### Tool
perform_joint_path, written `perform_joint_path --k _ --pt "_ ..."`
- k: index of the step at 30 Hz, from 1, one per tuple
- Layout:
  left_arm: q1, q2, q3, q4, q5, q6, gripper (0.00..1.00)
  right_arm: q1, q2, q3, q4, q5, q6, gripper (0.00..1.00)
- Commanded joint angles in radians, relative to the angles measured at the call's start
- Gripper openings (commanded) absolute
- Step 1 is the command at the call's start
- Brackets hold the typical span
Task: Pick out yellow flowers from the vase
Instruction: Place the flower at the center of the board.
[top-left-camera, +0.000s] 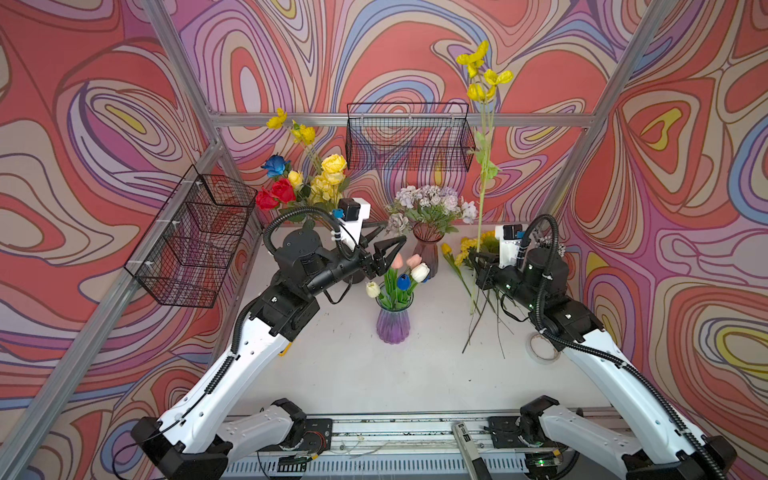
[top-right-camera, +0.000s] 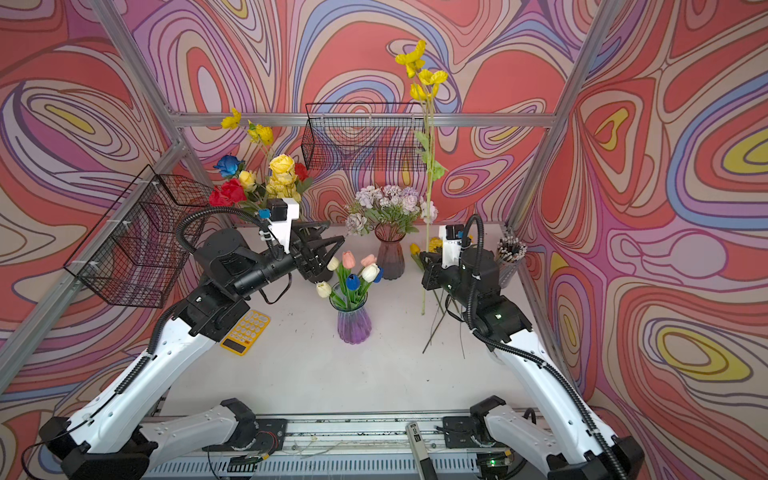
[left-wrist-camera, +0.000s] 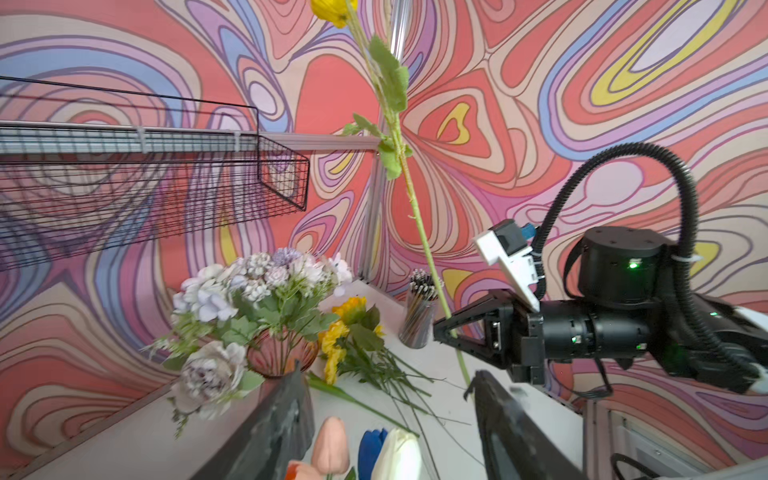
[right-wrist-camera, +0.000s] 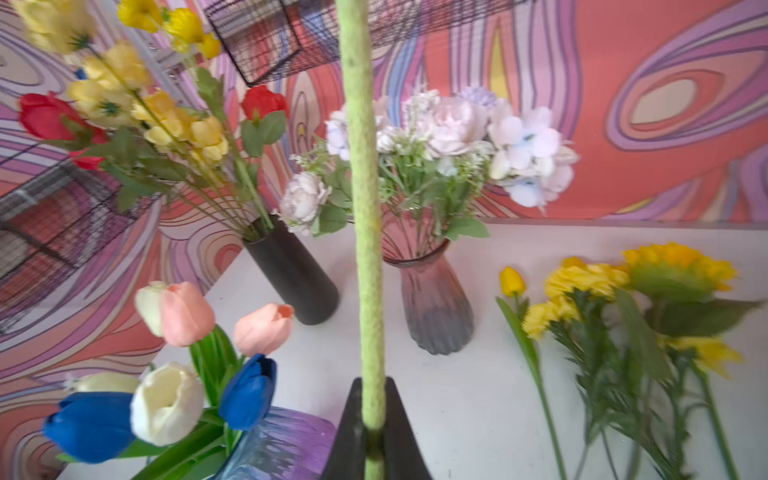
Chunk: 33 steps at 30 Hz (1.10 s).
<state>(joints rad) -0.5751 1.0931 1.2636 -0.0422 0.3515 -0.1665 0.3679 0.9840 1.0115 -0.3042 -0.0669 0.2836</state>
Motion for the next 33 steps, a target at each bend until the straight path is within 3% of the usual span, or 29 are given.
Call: perform_joint_path --k 1,8,12,18,22,33 --pt "0.003 -0.049 -0.028 -0.103 -0.123 0.079 0.71 -0.003 -0.016 -0.027 -0.097 0.222 0.032 0.00" --pt "0.004 -0.110 -0.076 -0.195 -0.276 0.108 0.73 -0.002 -0.008 -0.072 -0.189 0.375 0.102 0.00" --pt "0.005 -0.152 -0.118 -0.215 -0.323 0.118 0.74 -0.003 -0.011 -0.118 -0.200 0.392 0.154 0.00" --pt "0.011 -0.218 -0.182 -0.248 -0.368 0.090 0.77 -0.003 0.026 -0.187 -0.189 0.354 0.192 0.00" --pt "0.016 -0.261 -0.219 -0.247 -0.385 0.082 0.82 -0.003 0.081 -0.212 -0.148 0.265 0.206 0.00" --pt "0.033 -0.304 -0.245 -0.283 -0.436 0.070 0.85 -0.003 0.183 -0.303 -0.054 0.163 0.230 0.00"
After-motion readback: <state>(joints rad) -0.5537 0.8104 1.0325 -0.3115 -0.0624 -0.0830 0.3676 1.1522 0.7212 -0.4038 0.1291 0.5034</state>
